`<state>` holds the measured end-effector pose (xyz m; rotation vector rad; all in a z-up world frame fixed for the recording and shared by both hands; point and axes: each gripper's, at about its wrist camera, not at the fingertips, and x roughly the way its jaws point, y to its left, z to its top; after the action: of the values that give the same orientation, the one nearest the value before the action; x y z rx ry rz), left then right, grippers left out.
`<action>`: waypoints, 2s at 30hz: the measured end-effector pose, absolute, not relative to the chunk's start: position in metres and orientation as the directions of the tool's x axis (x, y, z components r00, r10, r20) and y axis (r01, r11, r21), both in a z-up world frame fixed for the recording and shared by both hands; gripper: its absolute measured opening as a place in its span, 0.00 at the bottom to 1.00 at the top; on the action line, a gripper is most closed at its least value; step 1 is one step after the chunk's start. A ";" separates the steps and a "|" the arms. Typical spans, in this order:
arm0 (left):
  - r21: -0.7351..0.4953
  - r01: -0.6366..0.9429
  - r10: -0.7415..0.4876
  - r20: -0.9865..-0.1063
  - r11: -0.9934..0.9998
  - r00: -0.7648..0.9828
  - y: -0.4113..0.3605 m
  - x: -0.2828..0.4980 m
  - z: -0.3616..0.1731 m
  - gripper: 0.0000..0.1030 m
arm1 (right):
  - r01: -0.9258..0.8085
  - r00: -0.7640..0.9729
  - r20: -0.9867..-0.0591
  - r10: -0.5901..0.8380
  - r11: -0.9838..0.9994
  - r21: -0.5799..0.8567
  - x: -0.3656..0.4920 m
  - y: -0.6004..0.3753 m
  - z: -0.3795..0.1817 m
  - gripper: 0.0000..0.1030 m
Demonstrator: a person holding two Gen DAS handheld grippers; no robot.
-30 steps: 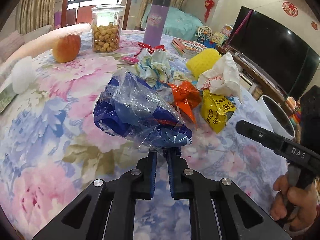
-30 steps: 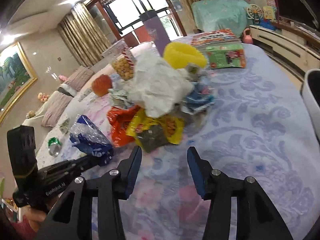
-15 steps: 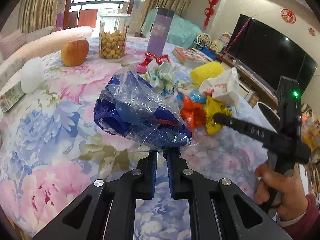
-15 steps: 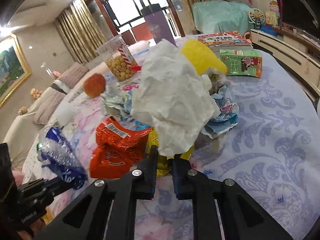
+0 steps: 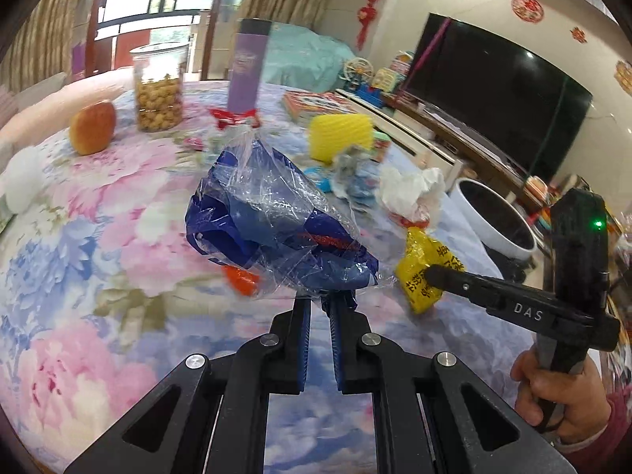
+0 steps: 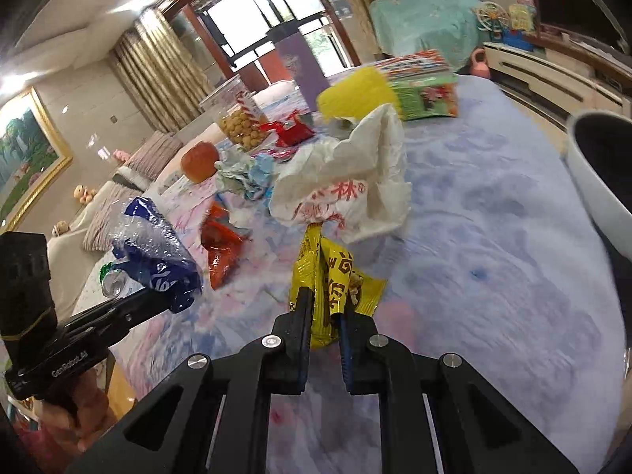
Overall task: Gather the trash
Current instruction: 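Carry the bag and wrapper over the white bin and open both tools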
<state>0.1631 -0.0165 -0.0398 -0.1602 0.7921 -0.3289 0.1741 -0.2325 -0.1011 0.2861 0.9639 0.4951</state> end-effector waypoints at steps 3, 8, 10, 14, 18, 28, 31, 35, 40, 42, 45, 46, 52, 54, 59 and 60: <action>-0.263 0.258 -0.368 -0.674 0.930 0.640 -0.028 0.165 -0.039 0.08 | -0.243 0.482 -0.708 0.516 0.855 0.458 0.165 -0.251 -0.099 0.12; -0.251 0.311 -0.396 -0.678 0.917 0.619 -0.050 0.169 -0.038 0.08 | -0.201 0.508 -0.706 0.493 0.865 0.459 0.153 -0.273 -0.097 0.12; -0.246 0.328 -0.403 -0.681 0.912 0.611 -0.057 0.169 -0.038 0.08 | -0.176 0.527 -0.704 0.475 0.872 0.456 0.149 -0.286 -0.096 0.12; -0.238 0.372 -0.426 -0.689 0.897 0.586 -0.077 0.173 -0.039 0.08 | -0.146 0.552 -0.698 0.456 0.877 0.457 0.144 -0.302 -0.093 0.12; -0.231 0.410 -0.445 -0.694 0.882 0.566 -0.094 0.181 -0.039 0.08 | -0.127 0.584 -0.690 0.428 0.888 0.443 0.142 -0.318 -0.086 0.12; -0.221 0.482 -0.479 -0.710 0.848 0.517 -0.140 0.212 -0.043 0.08 | -0.066 0.633 -0.683 0.364 0.905 0.421 0.143 -0.358 -0.075 0.12; -0.216 0.500 -0.485 -0.713 0.839 0.507 -0.153 0.221 -0.044 0.08 | -0.044 0.642 -0.684 0.346 0.907 0.418 0.144 -0.370 -0.074 0.12; -0.212 0.520 -0.493 -0.717 0.827 0.493 -0.168 0.232 -0.045 0.08 | -0.020 0.654 -0.683 0.326 0.910 0.414 0.142 -0.385 -0.073 0.12; -0.205 0.538 -0.498 -0.721 0.818 0.482 -0.187 0.246 -0.047 0.08 | 0.004 0.665 -0.683 0.301 0.914 0.407 0.143 -0.400 -0.071 0.12; -0.201 0.546 -0.499 -0.724 0.813 0.477 -0.195 0.252 -0.046 0.08 | 0.012 0.670 -0.682 0.294 0.914 0.405 0.144 -0.406 -0.070 0.12; -0.197 0.558 -0.503 -0.724 0.806 0.471 -0.207 0.259 -0.046 0.08 | 0.026 0.678 -0.681 0.277 0.917 0.398 0.147 -0.416 -0.067 0.12; -0.195 0.562 -0.504 -0.724 0.804 0.470 -0.210 0.261 -0.045 0.08 | 0.030 0.679 -0.682 0.272 0.918 0.396 0.149 -0.419 -0.066 0.12; -0.196 0.584 -0.515 -0.730 0.787 0.449 -0.234 0.276 -0.046 0.08 | 0.054 0.690 -0.683 0.241 0.923 0.380 0.159 -0.437 -0.063 0.12; -0.193 0.593 -0.517 -0.732 0.782 0.444 -0.241 0.282 -0.045 0.08 | 0.060 0.691 -0.685 0.232 0.926 0.373 0.164 -0.441 -0.062 0.12; -0.189 0.605 -0.523 -0.729 0.773 0.441 -0.260 0.298 -0.042 0.08 | 0.072 0.690 -0.693 0.211 0.932 0.356 0.175 -0.452 -0.063 0.12; -0.189 0.607 -0.524 -0.730 0.772 0.439 -0.263 0.300 -0.042 0.08 | 0.075 0.688 -0.695 0.206 0.933 0.351 0.177 -0.454 -0.063 0.12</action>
<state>0.3005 -0.2633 -0.0423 0.1068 0.8674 -0.7039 0.1774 -0.4544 -0.0634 0.3705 0.8130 0.0751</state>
